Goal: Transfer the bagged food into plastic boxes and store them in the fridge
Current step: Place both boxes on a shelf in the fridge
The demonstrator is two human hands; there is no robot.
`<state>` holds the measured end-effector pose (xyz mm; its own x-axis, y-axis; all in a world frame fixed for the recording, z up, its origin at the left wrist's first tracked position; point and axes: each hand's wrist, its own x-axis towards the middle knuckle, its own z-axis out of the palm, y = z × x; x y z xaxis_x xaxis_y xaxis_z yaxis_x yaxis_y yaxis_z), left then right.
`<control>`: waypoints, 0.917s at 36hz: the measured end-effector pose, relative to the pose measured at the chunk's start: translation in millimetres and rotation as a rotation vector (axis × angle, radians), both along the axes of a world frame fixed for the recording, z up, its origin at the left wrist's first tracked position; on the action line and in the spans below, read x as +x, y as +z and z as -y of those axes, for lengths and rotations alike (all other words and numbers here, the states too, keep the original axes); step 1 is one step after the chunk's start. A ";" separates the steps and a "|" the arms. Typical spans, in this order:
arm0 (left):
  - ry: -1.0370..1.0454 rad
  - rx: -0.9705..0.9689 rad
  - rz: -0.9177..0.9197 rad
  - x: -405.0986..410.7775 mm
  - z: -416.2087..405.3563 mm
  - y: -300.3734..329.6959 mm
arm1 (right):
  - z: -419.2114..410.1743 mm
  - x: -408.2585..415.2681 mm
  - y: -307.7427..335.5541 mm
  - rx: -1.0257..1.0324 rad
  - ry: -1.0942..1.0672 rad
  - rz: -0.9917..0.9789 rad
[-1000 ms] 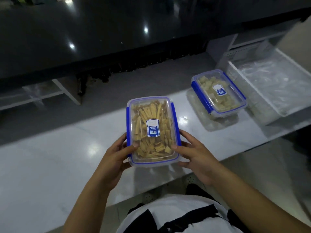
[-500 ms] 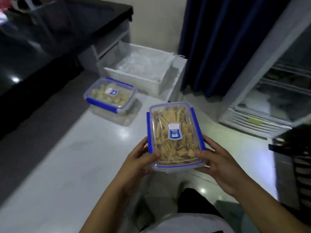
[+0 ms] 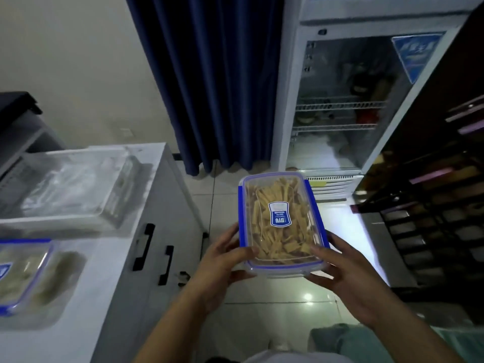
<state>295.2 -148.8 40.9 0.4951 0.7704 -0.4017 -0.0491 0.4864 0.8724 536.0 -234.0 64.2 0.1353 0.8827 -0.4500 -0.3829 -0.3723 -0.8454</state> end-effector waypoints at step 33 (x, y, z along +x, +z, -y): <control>-0.015 0.369 -0.220 379.9 -610.0 41.3 | -257.4 206.8 19.2 -0.005 -0.682 -0.087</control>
